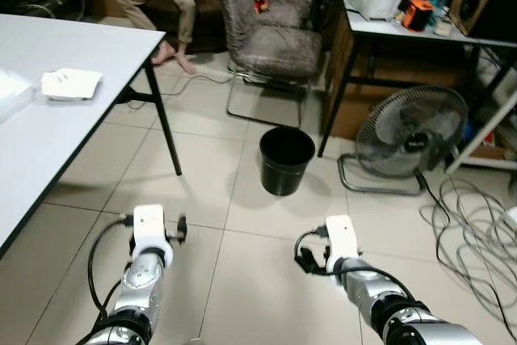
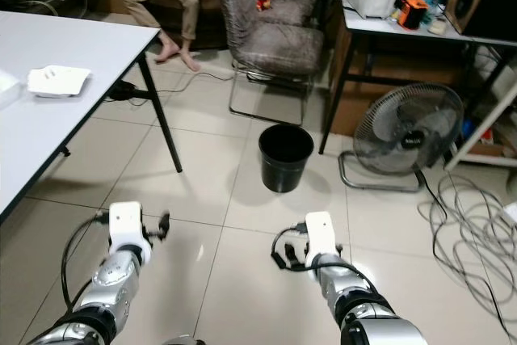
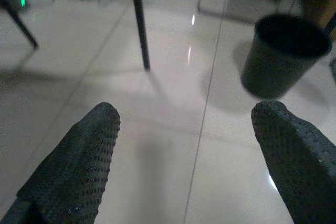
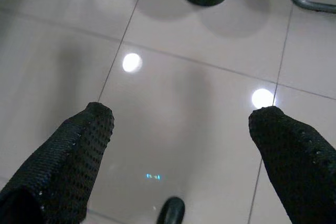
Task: Picking trash to rubbish bin
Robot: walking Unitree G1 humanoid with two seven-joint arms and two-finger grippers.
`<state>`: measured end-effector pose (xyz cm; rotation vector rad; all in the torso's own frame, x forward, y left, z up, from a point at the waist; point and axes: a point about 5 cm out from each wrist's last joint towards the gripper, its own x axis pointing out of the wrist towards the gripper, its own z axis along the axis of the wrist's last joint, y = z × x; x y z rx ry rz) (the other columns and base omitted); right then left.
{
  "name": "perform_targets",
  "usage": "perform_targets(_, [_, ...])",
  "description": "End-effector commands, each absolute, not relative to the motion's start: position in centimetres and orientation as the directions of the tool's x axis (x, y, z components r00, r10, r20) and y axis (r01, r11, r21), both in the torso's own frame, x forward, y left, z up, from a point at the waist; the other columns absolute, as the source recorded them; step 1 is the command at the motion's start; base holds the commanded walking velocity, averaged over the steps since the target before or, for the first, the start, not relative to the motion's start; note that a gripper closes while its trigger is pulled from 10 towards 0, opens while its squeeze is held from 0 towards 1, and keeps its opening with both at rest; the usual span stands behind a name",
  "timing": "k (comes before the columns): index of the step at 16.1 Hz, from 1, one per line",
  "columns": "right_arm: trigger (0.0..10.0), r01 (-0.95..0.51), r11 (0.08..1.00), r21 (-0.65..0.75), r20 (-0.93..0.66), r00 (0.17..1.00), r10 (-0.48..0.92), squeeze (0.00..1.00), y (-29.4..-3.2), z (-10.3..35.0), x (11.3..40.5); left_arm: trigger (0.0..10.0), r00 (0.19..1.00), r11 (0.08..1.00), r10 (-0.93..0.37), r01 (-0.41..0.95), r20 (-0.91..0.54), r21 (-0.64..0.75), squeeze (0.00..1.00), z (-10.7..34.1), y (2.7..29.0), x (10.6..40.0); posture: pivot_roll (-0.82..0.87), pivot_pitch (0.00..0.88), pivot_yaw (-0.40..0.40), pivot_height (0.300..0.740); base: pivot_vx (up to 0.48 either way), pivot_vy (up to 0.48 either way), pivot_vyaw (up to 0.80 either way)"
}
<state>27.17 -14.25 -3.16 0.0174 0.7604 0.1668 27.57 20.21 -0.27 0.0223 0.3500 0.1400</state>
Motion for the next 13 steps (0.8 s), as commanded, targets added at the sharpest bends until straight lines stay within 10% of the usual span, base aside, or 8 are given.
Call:
perform_targets(1, [10.0, -0.134, 0.987, 0.087, -0.628, 0.761, 0.159, 0.00, -14.4, -2.0, 28.5, 10.0, 0.954, 0.992, 0.125, -0.110, -0.274, 0.069, 0.00, 0.4, 19.6, 27.7, -0.01, 0.070, -0.013, 0.740, 0.000, 0.000, 0.00])
perform_targets(13, [10.0, -0.261, 0.964, -0.047, -0.048, 0.965, 0.258, 0.00, -14.7, 9.1, 31.6, 10.0, 0.963, 0.992, 0.007, -0.040, 0.268, 0.116, 0.00, 12.9, 17.6, 23.0, -0.05, 0.147, -0.041, 0.740, 0.000, 0.000, 0.00])
